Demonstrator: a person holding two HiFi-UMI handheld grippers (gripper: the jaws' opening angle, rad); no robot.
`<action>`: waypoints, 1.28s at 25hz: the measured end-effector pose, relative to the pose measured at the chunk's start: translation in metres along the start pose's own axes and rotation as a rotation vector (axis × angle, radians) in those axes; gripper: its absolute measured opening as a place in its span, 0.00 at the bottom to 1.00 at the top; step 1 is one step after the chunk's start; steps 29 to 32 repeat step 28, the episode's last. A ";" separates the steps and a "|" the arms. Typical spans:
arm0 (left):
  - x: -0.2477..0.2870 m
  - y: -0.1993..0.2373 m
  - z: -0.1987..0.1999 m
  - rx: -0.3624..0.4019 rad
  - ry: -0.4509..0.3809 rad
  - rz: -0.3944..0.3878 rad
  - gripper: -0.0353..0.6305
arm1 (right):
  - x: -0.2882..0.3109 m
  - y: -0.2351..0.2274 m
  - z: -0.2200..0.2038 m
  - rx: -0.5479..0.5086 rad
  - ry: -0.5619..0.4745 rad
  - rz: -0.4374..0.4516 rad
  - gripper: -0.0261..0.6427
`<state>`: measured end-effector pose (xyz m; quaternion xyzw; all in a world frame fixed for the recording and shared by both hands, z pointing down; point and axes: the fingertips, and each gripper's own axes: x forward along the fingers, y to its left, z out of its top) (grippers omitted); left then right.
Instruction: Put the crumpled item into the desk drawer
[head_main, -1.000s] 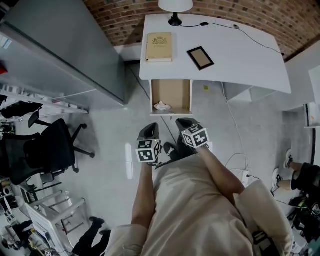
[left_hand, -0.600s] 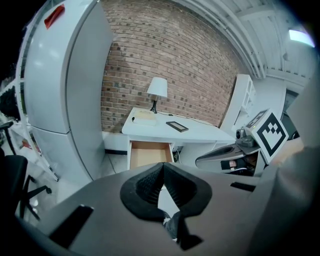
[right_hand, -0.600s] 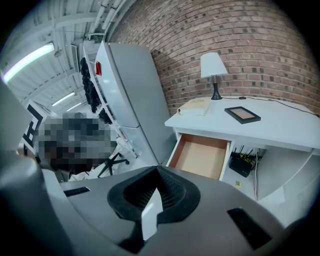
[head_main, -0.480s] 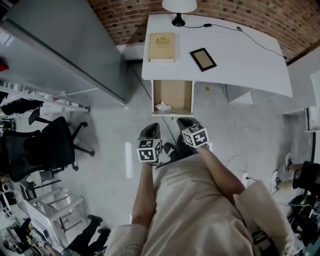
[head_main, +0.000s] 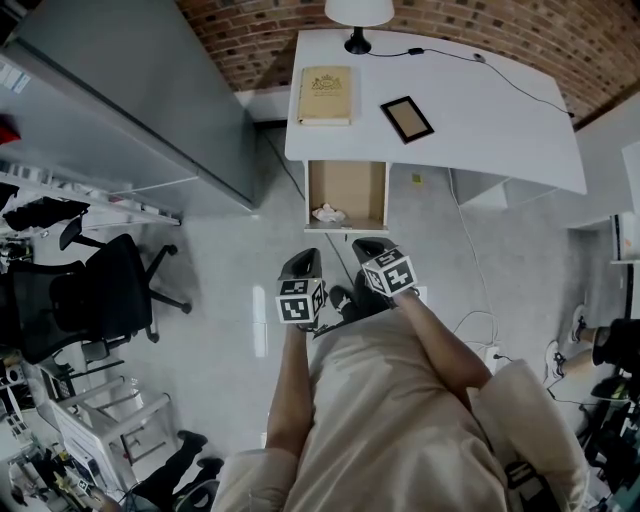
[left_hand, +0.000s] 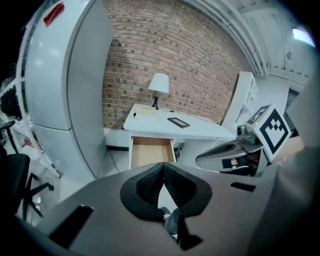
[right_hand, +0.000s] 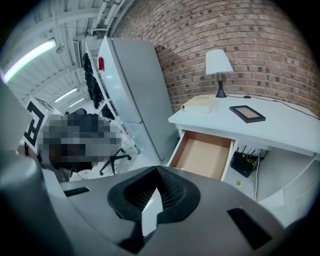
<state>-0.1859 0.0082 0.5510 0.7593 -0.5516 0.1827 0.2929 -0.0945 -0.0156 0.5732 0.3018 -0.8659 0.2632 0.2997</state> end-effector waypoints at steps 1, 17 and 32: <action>-0.001 -0.001 0.000 0.000 0.000 0.000 0.08 | -0.001 0.000 -0.001 -0.001 0.001 0.000 0.08; -0.004 -0.005 -0.004 0.006 -0.001 0.009 0.08 | -0.006 0.006 -0.007 -0.003 -0.007 0.008 0.08; -0.004 -0.009 -0.009 0.013 0.001 0.001 0.08 | -0.008 0.004 -0.012 -0.002 -0.017 -0.003 0.08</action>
